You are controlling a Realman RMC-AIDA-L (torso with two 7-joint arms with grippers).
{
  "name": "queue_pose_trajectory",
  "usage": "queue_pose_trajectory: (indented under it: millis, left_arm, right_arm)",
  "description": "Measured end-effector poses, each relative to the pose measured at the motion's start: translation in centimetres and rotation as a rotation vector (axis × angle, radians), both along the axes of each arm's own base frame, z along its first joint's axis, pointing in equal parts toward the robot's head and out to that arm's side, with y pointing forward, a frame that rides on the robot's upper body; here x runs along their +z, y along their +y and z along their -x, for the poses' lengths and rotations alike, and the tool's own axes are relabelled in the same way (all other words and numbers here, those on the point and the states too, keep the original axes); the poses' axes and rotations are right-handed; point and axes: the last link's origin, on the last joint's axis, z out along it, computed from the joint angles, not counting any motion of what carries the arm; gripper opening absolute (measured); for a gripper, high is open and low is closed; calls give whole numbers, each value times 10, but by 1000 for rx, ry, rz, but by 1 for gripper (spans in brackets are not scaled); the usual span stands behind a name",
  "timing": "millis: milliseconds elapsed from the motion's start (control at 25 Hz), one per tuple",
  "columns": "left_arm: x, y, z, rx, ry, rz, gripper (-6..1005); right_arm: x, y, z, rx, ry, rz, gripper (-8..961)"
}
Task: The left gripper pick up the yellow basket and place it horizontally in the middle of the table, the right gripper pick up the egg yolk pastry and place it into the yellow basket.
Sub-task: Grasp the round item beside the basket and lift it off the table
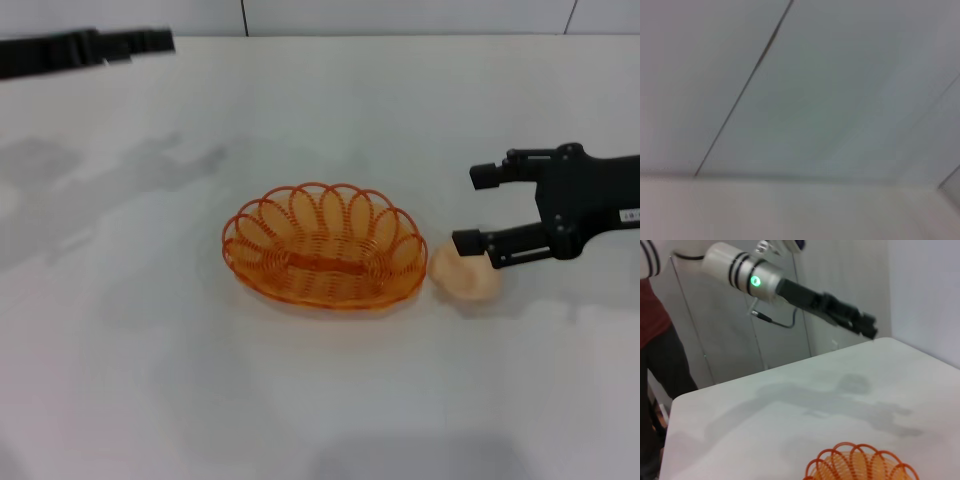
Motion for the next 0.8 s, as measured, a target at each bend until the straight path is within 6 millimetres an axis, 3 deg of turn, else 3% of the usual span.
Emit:
queue_pose_trajectory:
  millis: [280, 480, 800]
  left_arm:
    - [9, -20, -8, -222, 31, 61, 882]
    - [4, -33, -22, -380, 129, 259, 881]
    - [-17, -44, -29, -475, 270, 490, 880]
  right_arm:
    - [-10, 14, 10, -19, 1, 13, 754]
    - [-20, 26, 18, -32, -30, 20, 752]
    - [-23, 34, 15, -107, -134, 34, 749]
